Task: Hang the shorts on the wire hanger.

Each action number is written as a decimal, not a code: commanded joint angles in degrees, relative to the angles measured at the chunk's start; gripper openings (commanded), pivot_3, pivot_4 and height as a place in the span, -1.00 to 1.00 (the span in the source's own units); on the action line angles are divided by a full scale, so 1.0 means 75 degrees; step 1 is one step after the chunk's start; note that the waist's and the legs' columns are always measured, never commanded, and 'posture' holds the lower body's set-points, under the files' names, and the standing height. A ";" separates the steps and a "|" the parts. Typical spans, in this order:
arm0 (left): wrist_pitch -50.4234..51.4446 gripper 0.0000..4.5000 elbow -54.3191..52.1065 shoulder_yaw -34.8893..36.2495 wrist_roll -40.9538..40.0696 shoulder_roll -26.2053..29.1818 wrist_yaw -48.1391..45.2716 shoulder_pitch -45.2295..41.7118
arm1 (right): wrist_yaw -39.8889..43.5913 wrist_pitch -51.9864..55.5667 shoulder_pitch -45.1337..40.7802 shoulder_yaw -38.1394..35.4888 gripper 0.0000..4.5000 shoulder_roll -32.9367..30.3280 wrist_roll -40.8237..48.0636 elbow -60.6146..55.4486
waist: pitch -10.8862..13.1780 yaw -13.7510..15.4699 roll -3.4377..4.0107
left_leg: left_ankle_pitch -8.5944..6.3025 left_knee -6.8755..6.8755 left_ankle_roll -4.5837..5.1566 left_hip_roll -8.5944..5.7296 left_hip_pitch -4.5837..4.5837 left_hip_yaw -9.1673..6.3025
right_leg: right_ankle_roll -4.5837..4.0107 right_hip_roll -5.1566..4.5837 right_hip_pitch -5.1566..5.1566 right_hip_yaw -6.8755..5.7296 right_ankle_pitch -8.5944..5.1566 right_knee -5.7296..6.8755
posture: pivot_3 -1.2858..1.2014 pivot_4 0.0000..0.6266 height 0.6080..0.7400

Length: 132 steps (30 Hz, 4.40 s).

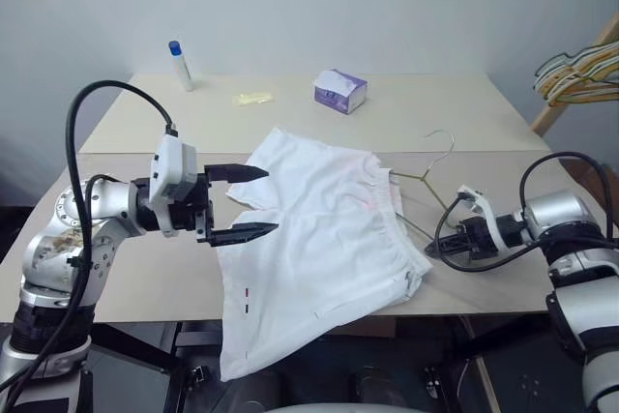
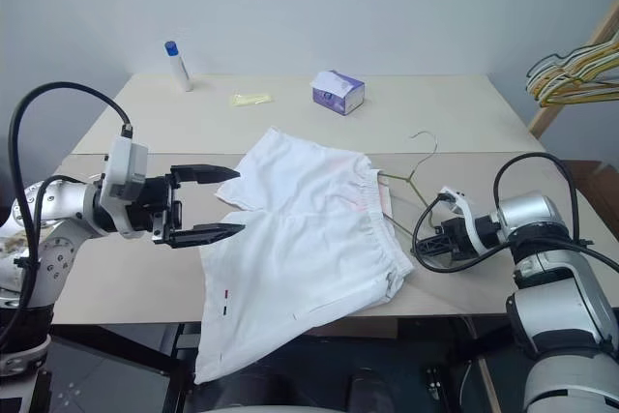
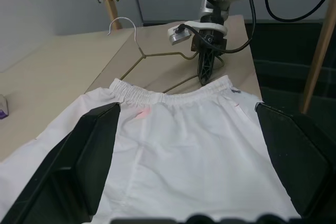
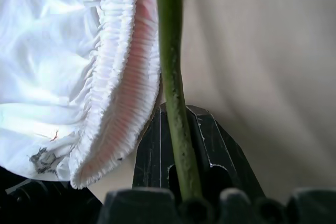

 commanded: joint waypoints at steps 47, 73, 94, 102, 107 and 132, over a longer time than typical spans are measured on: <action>-0.6183 -0.14 0.7415 -0.2580 0.3835 -0.1705 -0.3179 -0.4640 | -0.2582 0.1097 0.1677 -0.1363 -1.00 -0.1869 0.1176 -1.1705 | -0.0003 -0.0643 0.0010 | -0.0004 0.0030 0.0005 0.0005 -0.0042 0.0026 | 0.0001 -0.0002 -0.0020 -0.0023 -0.0001 -0.0002 | -0.01 -1.00 1.00; -0.3632 -1.00 0.5634 -0.1421 0.2992 -0.1041 -0.2264 -0.3334 | -0.3385 -0.0015 0.5765 -0.4938 0.98 -0.1149 0.2307 -1.1533 | -0.0014 -0.0593 -0.0006 | -0.0004 0.0034 0.0007 0.0006 -0.0026 -0.0013 | 0.0003 -0.0001 -0.0002 -0.0020 -0.0001 0.0008 | -0.01 -1.00 1.00; -0.3424 -1.00 0.5263 -0.1393 0.2877 -0.1073 -0.1915 -0.3146 | -0.5966 0.0188 0.5190 -0.2191 -0.23 0.2354 0.2251 -1.0480 | -0.0023 -0.0784 -0.0010 | -0.0004 0.0032 0.0007 0.0003 -0.0015 -0.0015 | 0.0005 -0.0002 0.0000 -0.0005 -0.0001 0.0019 | 0.02 -1.00 1.00; -0.3268 -1.00 0.4893 -0.1315 0.2725 -0.0595 -0.2168 -0.2704 | -0.5957 0.0078 0.5057 -0.2701 -0.98 0.1785 0.2223 -1.0056 | -0.0023 -0.0795 -0.0010 | -0.0005 0.0032 0.0007 0.0004 -0.0011 -0.0015 | 0.0005 -0.0001 0.0001 -0.0004 -0.0002 0.0019 | 0.03 -1.00 1.00; -0.3390 -1.00 0.4996 -0.1346 0.2874 -0.0173 -0.2317 -0.2465 | -0.5711 -0.0167 0.4592 -0.3173 -0.98 0.1179 0.2202 -0.9504 | -0.0023 -0.0806 -0.0009 | -0.0004 0.0030 0.0007 0.0004 -0.0009 -0.0012 | 0.0005 -0.0001 -0.0001 -0.0001 -0.0002 0.0018 | 0.03 -1.00 1.00; -0.4081 -1.00 0.5686 -0.2378 0.4582 0.0209 -0.1557 -0.2161 | -0.5006 -0.0724 0.3952 -0.3485 -0.98 -0.0092 0.2327 -0.9768 | -0.0023 -0.0610 -0.0009 | -0.0005 0.0030 0.0008 0.0005 -0.0015 -0.0009 | 0.0005 -0.0001 -0.0002 -0.0005 -0.0002 0.0014 | 0.02 -1.00 1.00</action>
